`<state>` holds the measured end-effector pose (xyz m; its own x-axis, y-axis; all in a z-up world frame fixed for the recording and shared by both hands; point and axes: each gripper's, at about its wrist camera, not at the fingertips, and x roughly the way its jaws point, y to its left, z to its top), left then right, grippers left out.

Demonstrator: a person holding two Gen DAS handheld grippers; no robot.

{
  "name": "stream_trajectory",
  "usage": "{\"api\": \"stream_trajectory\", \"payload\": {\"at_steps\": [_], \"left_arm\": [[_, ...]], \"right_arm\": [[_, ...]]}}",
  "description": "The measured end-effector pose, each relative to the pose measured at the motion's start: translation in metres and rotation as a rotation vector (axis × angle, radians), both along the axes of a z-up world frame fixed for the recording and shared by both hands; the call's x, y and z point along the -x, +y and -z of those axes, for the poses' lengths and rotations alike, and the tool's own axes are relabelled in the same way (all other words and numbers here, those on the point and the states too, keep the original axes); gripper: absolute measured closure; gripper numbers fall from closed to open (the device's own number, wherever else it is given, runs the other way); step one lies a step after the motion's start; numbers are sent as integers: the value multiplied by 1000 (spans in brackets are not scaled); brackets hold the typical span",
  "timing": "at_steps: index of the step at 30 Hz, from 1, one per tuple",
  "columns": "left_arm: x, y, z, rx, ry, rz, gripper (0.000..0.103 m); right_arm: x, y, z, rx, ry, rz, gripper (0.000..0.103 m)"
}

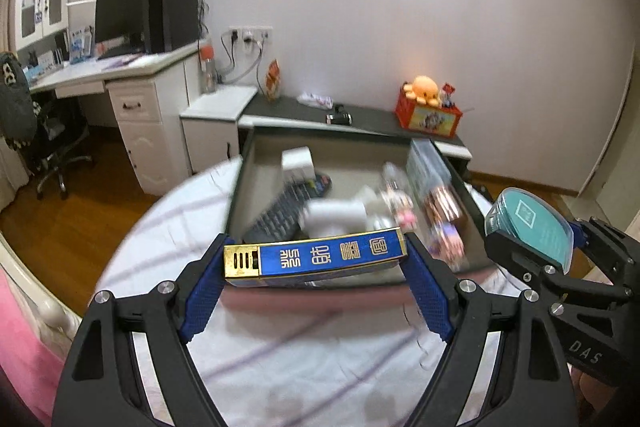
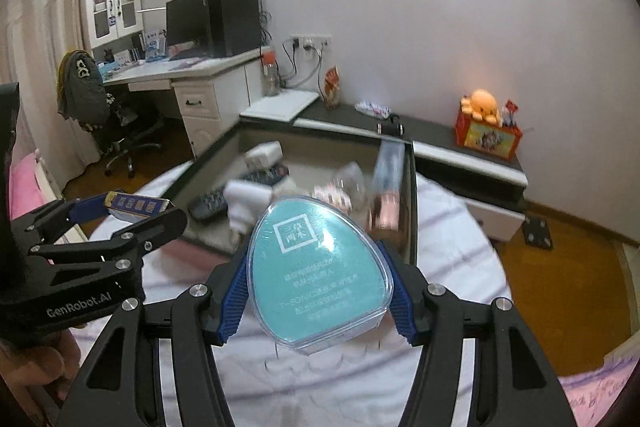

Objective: Organize rigid objects
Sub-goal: 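Carry the teal case and blue-gold packet into the box and open both tools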

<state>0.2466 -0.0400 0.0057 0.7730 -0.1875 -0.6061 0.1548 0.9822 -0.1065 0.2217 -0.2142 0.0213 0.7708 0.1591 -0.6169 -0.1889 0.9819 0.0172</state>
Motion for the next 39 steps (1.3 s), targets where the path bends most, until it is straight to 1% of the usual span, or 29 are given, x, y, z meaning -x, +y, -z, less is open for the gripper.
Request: {"api": "stream_trajectory", "payload": {"at_steps": [5,10,14,16,21,22,26,29,34,36,38,39], "left_arm": [[-27,11,-20,-1,-52,-8,19],[-64,12,-22,-2,-61,-5,19],[-97,4,-12,-15,-42,13,19],[-114,-3,-2,-31,-21,19,19],[-146,-14,23,-43,37,35,19],[-152,-16,29,-40,59,39,19],[-167,-22,47,-51,124,49,19],[-170,-25,48,-73,138,56,18],[-176,-25,52,-84,189,38,17],[-174,-23,52,-94,183,26,12],[-169,-22,50,-96,175,14,6],[-168,-20,49,-95,171,11,5]], "right_arm": [[-29,4,-19,4,-42,-4,42],[-68,4,-21,-13,-45,-10,42],[-101,5,-8,-22,-8,-11,42],[-119,2,4,-45,28,-12,42],[-154,-8,36,-33,108,15,42],[-161,-9,44,-28,130,19,42],[-172,-14,59,-19,190,26,42],[-176,-15,66,-23,227,20,42],[-175,-14,67,-8,242,20,42],[-173,-13,66,-3,238,24,41],[-173,-14,65,-5,237,31,37],[-173,-15,64,-4,234,34,33]]}}
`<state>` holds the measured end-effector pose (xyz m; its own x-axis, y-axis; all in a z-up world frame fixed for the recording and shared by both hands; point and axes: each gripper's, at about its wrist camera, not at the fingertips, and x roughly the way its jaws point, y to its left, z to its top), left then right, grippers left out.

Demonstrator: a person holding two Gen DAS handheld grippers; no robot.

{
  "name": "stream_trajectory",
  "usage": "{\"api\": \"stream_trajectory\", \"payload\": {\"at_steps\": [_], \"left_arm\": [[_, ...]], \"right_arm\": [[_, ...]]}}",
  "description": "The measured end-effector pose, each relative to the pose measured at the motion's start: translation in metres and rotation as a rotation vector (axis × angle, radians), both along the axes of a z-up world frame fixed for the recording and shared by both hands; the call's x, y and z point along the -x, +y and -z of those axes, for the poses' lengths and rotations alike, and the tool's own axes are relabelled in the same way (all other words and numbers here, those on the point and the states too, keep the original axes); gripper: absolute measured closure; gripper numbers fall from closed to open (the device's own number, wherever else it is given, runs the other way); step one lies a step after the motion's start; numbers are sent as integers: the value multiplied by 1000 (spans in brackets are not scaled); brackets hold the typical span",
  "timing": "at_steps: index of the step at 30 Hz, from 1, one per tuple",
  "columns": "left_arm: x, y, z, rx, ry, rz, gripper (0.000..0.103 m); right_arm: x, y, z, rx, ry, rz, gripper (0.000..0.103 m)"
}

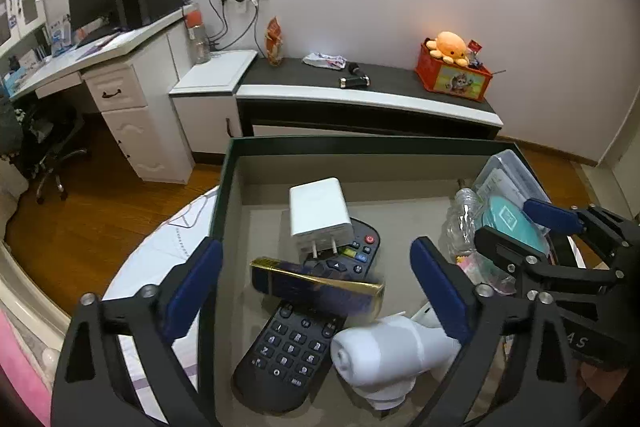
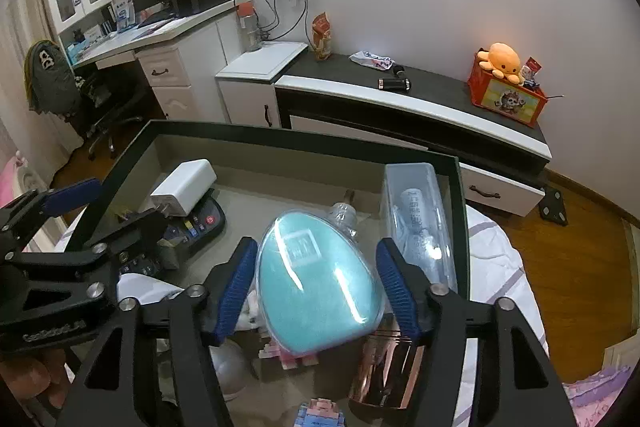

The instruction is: Organize rigid objects

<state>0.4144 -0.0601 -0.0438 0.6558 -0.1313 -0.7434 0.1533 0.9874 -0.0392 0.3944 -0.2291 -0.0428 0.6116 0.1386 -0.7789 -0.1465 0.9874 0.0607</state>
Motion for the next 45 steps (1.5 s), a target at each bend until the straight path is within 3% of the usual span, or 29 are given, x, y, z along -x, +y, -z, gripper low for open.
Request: {"api": "stream_trajectory", "payload": {"at_steps": [8,11,12,22,31,37,45], "left_arm": [[17,17,-11,17,-37,-40,0],[34,21,-21,5,-74,-63,0],[40,24,-25,8,-85,-69,0],[136,25,-73,6,-213,-60,0],[261,36,-130,13,-407,-72,0],[326,45,-145,24,-445,-69,0],[408,54,-139,29,-461,-72,0]], "right_arm": [[10,-2,-7,-51,-10,9,18],[23,-4,-15,-64,-40,37,8],[27,-4,-18,-71,-50,46,0],[118,-3,-75,-130,-206,83,0],[250,4,-130,-110,-425,141,0],[322,12,-141,-83,-494,148,0],[401,22,-135,-54,-541,172,0]]}}
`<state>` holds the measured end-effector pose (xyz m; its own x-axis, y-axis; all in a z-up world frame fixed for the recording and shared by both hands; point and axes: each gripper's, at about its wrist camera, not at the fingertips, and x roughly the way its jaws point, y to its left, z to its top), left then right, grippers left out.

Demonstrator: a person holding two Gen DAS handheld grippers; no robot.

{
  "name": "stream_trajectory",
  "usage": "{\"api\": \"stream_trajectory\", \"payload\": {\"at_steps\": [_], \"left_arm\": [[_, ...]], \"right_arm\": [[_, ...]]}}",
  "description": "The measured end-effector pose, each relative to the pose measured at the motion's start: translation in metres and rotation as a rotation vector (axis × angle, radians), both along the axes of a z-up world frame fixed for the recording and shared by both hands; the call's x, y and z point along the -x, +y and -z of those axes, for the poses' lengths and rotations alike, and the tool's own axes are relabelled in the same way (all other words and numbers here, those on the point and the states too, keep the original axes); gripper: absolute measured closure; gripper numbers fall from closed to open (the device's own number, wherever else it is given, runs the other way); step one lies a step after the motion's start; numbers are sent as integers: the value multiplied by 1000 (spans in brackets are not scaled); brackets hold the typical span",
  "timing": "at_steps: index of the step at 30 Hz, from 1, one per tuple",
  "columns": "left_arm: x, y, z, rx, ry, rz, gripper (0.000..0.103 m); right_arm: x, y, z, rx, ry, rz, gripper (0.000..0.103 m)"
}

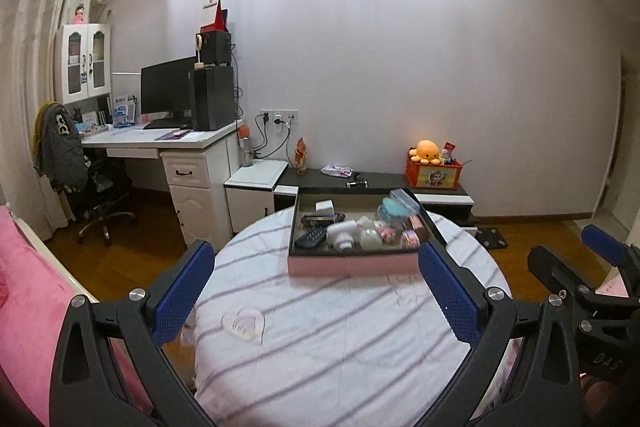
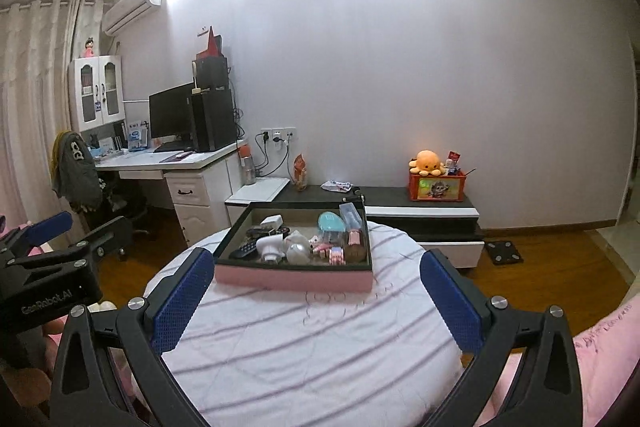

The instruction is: Organize rigid objects

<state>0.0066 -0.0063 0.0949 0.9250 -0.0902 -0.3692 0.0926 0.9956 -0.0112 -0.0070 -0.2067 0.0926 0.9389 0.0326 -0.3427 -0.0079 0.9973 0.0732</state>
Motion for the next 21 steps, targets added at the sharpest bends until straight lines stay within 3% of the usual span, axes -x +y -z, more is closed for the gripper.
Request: {"api": "stream_trajectory", "payload": {"at_steps": [10,21], "left_arm": [[69,14,0,25,-55,-22,0],[65,9,3,14,-41,-29,0]], "right_arm": [[70,19,-2,33,-83,3,0],[71,21,-3,25,-85,4,0]]}}
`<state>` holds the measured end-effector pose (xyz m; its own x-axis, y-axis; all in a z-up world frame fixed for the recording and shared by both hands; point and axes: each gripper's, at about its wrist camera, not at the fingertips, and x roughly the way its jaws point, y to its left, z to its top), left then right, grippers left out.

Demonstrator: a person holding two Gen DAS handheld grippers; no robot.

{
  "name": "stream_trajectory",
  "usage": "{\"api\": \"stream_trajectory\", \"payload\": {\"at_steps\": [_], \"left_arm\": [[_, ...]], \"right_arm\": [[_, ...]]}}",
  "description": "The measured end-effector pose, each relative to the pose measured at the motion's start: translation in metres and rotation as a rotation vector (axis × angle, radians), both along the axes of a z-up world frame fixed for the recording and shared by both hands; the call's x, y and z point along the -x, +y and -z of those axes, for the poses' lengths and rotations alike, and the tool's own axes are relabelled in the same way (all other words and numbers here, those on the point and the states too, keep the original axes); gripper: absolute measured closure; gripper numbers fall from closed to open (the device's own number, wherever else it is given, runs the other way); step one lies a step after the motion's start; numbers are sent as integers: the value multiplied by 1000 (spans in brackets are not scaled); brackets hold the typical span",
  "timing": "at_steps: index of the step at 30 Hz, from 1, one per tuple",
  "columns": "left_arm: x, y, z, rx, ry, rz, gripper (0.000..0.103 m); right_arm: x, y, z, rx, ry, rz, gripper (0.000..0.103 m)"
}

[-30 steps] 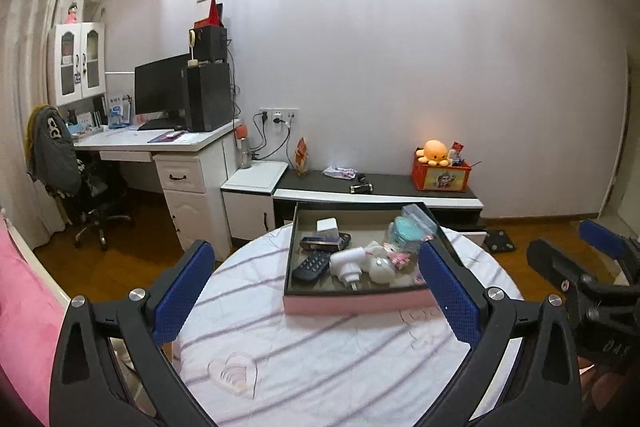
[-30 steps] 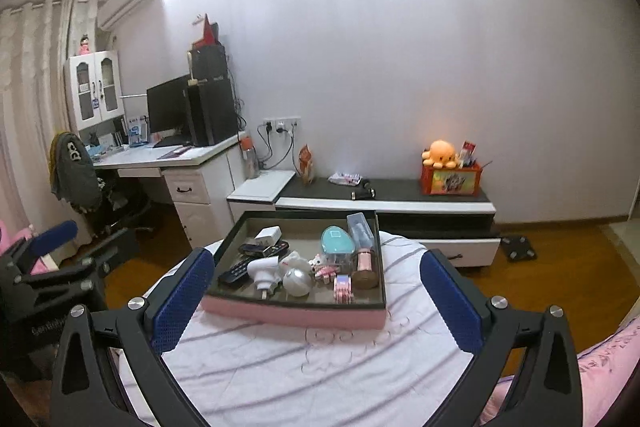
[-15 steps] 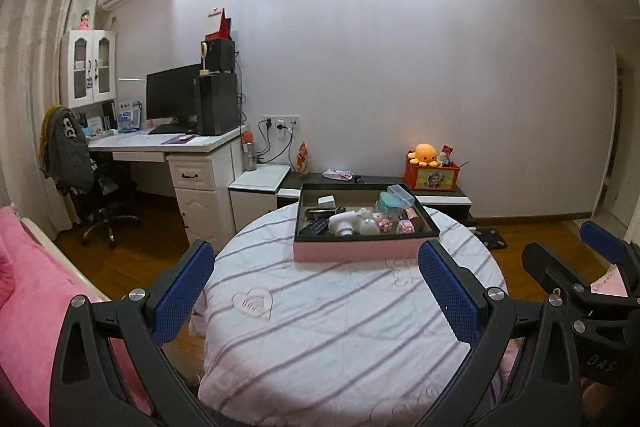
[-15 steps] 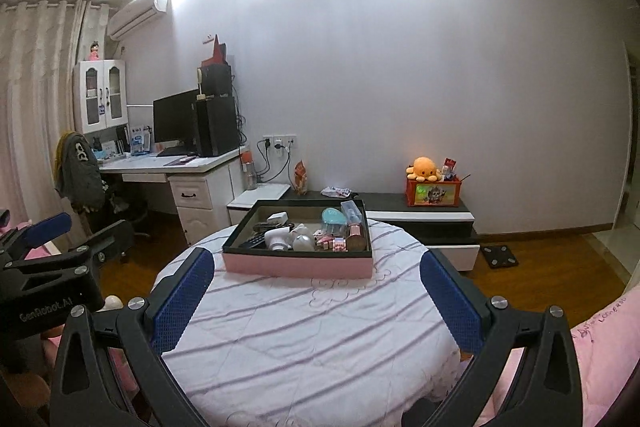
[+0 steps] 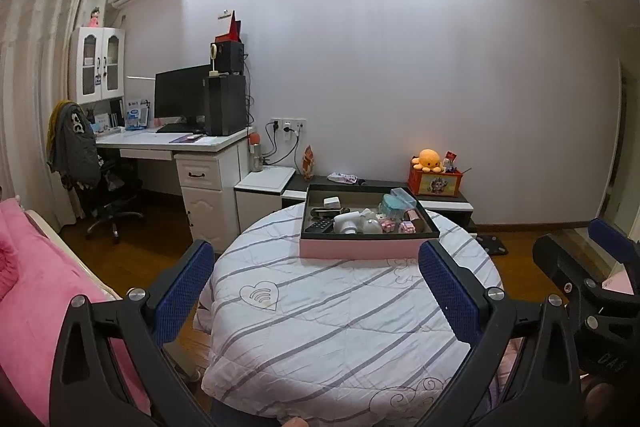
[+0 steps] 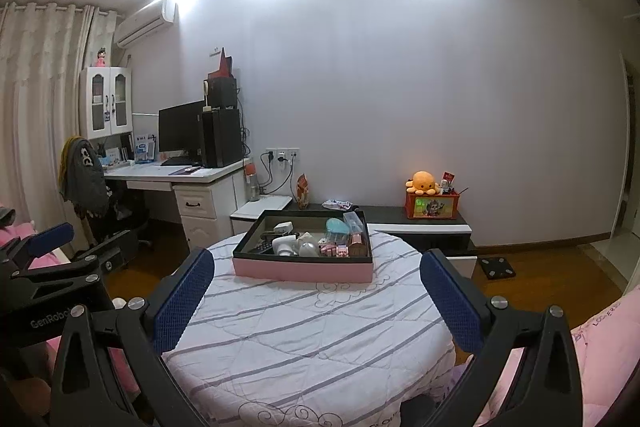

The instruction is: Organize rigid objects

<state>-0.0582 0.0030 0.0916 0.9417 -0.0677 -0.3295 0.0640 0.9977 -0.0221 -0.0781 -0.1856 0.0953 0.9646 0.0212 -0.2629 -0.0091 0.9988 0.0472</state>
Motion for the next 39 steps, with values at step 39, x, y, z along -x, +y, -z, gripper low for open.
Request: {"api": "stream_trajectory", "payload": {"at_steps": [39], "left_arm": [[-10,-5,3,0,42,24,0]], "right_arm": [[-1,2,4,7,7,14,0]]}}
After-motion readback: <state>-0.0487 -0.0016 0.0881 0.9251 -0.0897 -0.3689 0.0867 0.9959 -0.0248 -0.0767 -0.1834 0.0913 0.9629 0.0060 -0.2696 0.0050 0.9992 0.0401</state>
